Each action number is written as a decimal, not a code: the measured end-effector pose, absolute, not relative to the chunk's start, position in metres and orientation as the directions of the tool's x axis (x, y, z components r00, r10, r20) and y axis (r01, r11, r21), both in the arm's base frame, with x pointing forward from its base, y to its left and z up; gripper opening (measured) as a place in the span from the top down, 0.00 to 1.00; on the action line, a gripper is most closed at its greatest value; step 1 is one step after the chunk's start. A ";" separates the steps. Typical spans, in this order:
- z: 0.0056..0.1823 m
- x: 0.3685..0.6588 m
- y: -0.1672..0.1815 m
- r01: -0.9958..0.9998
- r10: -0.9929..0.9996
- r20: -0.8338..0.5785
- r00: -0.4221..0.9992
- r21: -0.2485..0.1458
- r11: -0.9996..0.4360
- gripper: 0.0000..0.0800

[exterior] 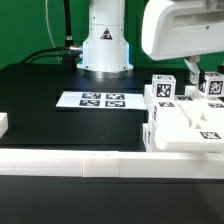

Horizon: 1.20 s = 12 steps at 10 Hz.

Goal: Assemble chair

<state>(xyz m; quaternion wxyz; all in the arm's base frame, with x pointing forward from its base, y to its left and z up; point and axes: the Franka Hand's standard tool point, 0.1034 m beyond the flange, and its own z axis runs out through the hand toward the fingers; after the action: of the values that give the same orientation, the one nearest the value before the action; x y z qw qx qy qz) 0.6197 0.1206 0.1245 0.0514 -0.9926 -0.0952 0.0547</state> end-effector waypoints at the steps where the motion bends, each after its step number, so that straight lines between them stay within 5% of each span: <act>1: 0.124 0.620 0.121 0.097 0.108 -0.105 0.989 -0.109 -0.989 0.65; 5: 0.124 0.619 0.126 -0.306 -0.296 -0.123 0.947 -0.067 -0.950 0.64; 12: 0.124 0.625 0.128 -0.820 -0.813 -0.111 0.572 -0.075 -0.567 0.64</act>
Offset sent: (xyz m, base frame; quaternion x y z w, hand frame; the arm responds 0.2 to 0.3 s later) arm -0.0114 0.0024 -0.0002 -0.0040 0.0072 0.2706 0.9626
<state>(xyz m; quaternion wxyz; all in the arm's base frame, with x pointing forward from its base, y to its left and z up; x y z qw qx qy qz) 0.6254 0.1276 0.1239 0.0591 -0.8845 0.4617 0.0319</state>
